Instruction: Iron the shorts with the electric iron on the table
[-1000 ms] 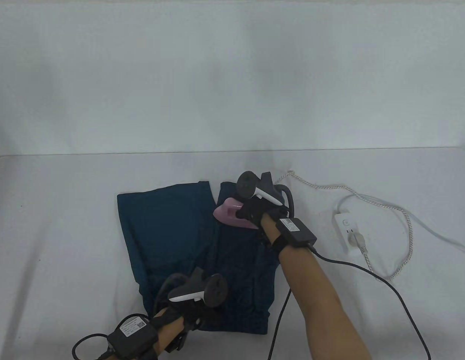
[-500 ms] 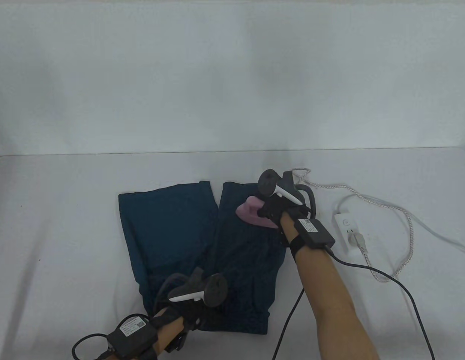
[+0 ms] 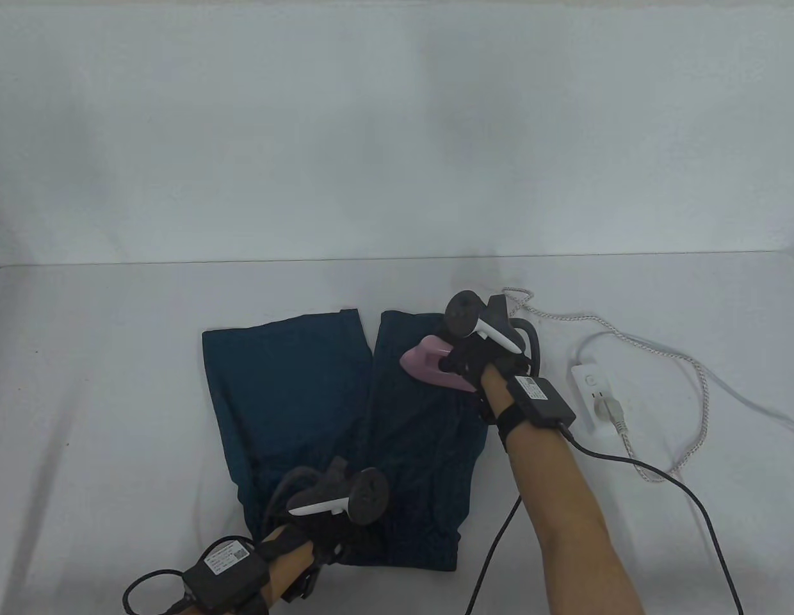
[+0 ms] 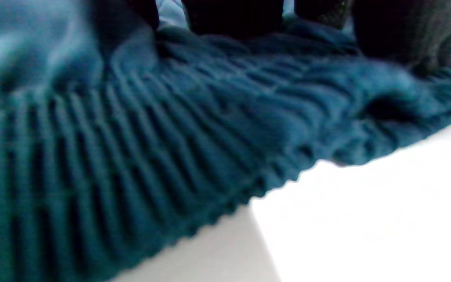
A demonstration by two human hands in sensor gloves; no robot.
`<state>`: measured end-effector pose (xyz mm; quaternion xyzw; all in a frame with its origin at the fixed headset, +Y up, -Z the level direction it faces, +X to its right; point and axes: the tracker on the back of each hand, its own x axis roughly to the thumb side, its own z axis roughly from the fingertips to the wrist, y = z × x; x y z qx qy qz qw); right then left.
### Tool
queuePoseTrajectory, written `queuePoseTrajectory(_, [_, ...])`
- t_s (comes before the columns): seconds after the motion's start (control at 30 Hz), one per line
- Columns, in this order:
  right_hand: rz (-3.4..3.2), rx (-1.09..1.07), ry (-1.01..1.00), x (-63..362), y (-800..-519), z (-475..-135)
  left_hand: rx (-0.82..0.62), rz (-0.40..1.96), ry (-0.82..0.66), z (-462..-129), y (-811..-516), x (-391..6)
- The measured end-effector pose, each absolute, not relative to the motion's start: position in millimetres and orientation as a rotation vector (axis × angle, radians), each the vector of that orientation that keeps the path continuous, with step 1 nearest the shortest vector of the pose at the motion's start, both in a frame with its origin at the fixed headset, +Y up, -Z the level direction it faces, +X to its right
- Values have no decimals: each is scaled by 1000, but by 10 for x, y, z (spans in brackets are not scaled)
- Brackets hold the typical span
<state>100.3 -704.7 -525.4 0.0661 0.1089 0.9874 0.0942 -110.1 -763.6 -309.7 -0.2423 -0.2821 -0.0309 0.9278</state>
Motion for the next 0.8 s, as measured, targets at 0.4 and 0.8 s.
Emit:
queuePoseTrajectory(0.4, [2856,406,343,249,-7049,-5128,-498,-66,-577,-3094,-7636,-1098])
queuePoseTrajectory(0.8, [2884,417,370,176,-7062,-5054,-500,-69,-576,-3094,-7637,-1097])
